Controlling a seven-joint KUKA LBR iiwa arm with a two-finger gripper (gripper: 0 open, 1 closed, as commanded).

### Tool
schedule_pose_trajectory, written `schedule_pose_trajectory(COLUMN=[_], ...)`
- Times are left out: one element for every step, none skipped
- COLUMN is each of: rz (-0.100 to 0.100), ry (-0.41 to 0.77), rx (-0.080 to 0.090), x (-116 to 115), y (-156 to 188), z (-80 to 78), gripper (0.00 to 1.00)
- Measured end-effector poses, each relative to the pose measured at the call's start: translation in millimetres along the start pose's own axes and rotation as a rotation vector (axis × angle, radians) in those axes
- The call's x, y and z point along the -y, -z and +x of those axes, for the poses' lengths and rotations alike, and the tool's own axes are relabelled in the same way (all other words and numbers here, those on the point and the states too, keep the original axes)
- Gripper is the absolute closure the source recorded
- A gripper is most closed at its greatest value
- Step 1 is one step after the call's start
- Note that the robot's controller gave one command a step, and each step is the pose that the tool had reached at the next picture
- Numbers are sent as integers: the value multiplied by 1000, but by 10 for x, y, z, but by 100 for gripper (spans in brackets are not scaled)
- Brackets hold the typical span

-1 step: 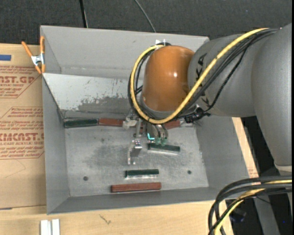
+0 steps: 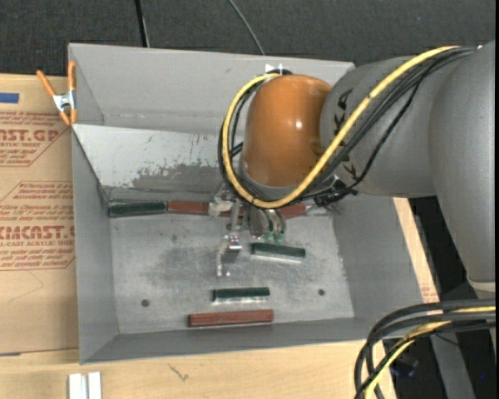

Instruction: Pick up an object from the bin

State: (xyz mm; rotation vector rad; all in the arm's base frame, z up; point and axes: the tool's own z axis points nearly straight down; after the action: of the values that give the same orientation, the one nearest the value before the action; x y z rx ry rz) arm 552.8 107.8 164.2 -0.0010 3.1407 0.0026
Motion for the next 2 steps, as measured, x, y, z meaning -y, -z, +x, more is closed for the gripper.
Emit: schedule_pose_trajectory(rz=[1,2], ry=[114,99], rx=[3,-2], x=[278,637], y=[-469,-495], z=[300,464], gripper=[0,0])
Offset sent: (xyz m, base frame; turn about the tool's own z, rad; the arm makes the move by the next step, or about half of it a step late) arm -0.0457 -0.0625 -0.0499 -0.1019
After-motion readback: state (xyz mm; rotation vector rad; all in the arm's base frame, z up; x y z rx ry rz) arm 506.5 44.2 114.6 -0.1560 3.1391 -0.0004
